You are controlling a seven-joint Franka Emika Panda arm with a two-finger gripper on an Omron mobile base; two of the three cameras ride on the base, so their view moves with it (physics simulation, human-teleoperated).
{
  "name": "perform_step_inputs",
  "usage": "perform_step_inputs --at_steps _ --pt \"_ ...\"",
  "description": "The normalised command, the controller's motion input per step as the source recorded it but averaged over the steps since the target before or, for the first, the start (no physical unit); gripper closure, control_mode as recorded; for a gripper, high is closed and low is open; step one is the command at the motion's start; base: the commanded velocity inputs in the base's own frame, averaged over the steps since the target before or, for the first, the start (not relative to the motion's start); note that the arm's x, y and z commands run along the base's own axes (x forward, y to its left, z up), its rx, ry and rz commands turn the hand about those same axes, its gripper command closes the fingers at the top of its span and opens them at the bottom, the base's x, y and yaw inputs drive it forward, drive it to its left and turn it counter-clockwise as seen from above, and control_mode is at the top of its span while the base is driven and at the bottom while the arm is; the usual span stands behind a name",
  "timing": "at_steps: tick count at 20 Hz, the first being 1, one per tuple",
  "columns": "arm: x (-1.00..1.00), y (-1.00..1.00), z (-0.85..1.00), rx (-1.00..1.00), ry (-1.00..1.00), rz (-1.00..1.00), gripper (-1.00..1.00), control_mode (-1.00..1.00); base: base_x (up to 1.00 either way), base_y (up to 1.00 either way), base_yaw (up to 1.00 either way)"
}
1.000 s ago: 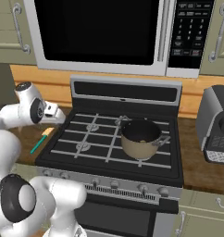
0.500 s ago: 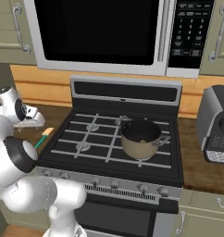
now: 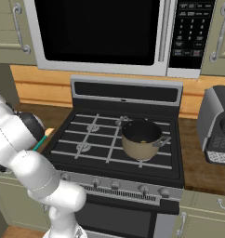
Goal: Put the potato and sweet potato in the pot. Retrieve the spatula and lightly stir the vegetables in the pot.
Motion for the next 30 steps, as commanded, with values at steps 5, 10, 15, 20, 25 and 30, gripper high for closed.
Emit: perform_step_inputs --at_steps 5,10,15,20,25,30 --pt "0.63 0.63 -0.22 0.00 0.05 0.00 -1.00 -1.00 0.00 0.00 0.00" --pt "0.61 0.64 -0.25 0.00 0.05 0.00 -1.00 -1.00 0.00 0.00 0.00" --pt "0.26 0.46 -0.06 -0.03 0.00 -0.01 -1.00 -1.00 0.00 0.00 0.00" --pt "0.15 0.04 -0.01 -0.08 0.00 -0.09 -1.00 -1.00 0.00 0.00 0.00" --pt "0.32 0.00 -0.19 -0.03 0.00 -0.05 -1.00 -1.00 0.00 0.00 0.00" --pt "0.38 -0.03 -0.23 0.00 0.00 0.00 -1.00 -1.00 0.00 0.00 0.00"
